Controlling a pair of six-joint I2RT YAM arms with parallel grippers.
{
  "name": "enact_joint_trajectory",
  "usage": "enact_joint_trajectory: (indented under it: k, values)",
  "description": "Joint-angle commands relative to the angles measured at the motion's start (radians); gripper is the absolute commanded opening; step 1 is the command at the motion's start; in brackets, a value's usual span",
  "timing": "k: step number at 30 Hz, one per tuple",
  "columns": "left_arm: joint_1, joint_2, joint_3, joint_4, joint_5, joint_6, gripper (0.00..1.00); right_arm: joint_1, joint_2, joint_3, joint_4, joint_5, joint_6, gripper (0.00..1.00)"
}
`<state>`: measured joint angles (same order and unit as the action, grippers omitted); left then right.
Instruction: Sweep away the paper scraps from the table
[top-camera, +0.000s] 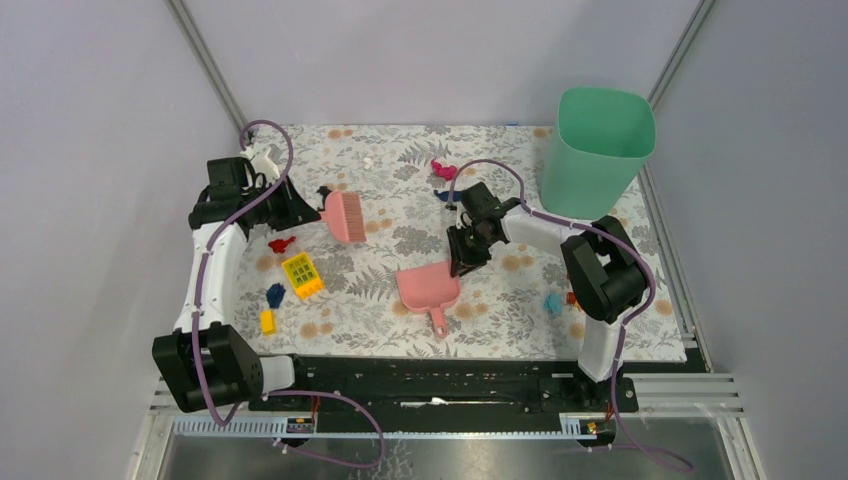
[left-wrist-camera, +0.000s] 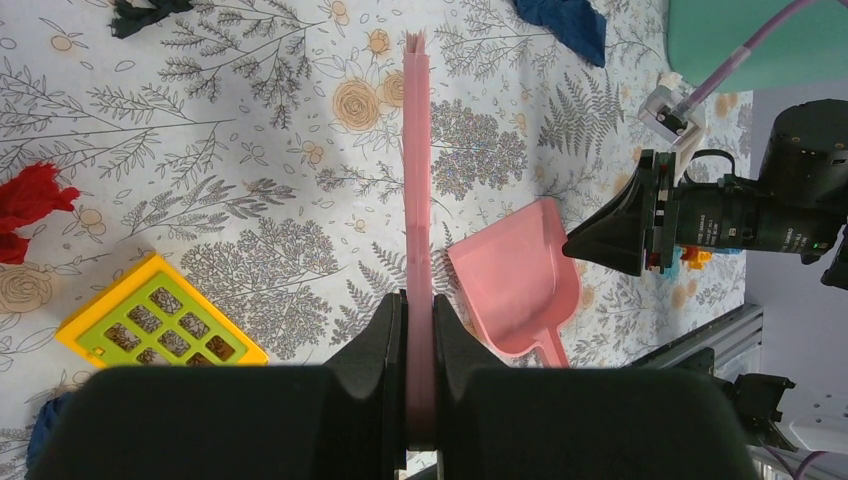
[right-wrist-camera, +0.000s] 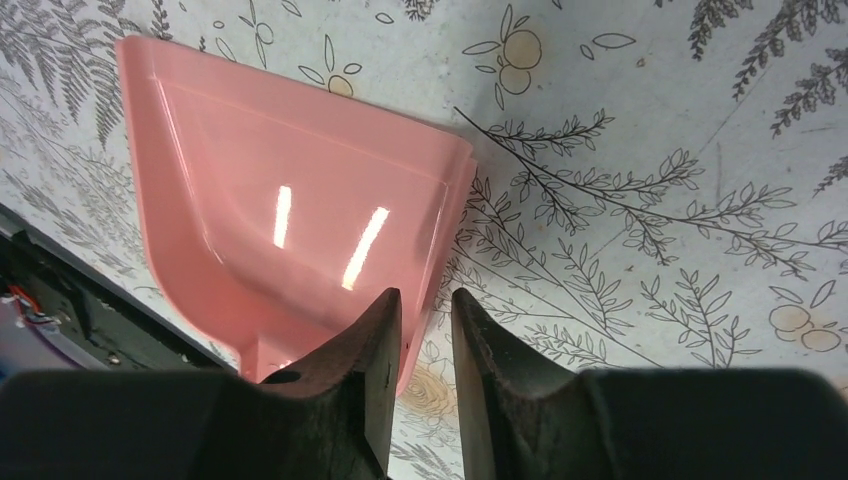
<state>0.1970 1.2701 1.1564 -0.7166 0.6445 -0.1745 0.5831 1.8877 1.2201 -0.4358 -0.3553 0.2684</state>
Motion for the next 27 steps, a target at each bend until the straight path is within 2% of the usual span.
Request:
enact_joint_trajectory:
  k: [1, 8, 11, 17, 23, 27]
  values:
    - [0.007, 0.009, 0.029, 0.042, 0.032, -0.014, 0.0, 0.029, 0.007, 0.009, -0.017, 0.026, -0.114, 0.32]
    - [0.006, 0.018, 0.015, 0.06, 0.045, -0.027, 0.0, 0.036, -0.034, 0.023, -0.045, 0.057, -0.237, 0.28]
    - [0.006, 0.02, 0.012, 0.068, 0.053, -0.034, 0.0, 0.036, -0.052, 0.03, -0.06, 0.071, -0.305, 0.18]
    - [0.006, 0.011, 0.008, 0.07, 0.064, -0.036, 0.0, 0.034, -0.072, 0.059, -0.087, 0.133, -0.456, 0.07]
    - [0.007, 0.004, -0.002, 0.075, 0.065, -0.038, 0.0, 0.034, -0.066, 0.118, -0.088, 0.171, -0.55, 0.0]
    - [0.007, 0.008, -0.003, 0.076, 0.074, -0.042, 0.0, 0.032, -0.026, 0.163, -0.084, 0.206, -0.573, 0.0]
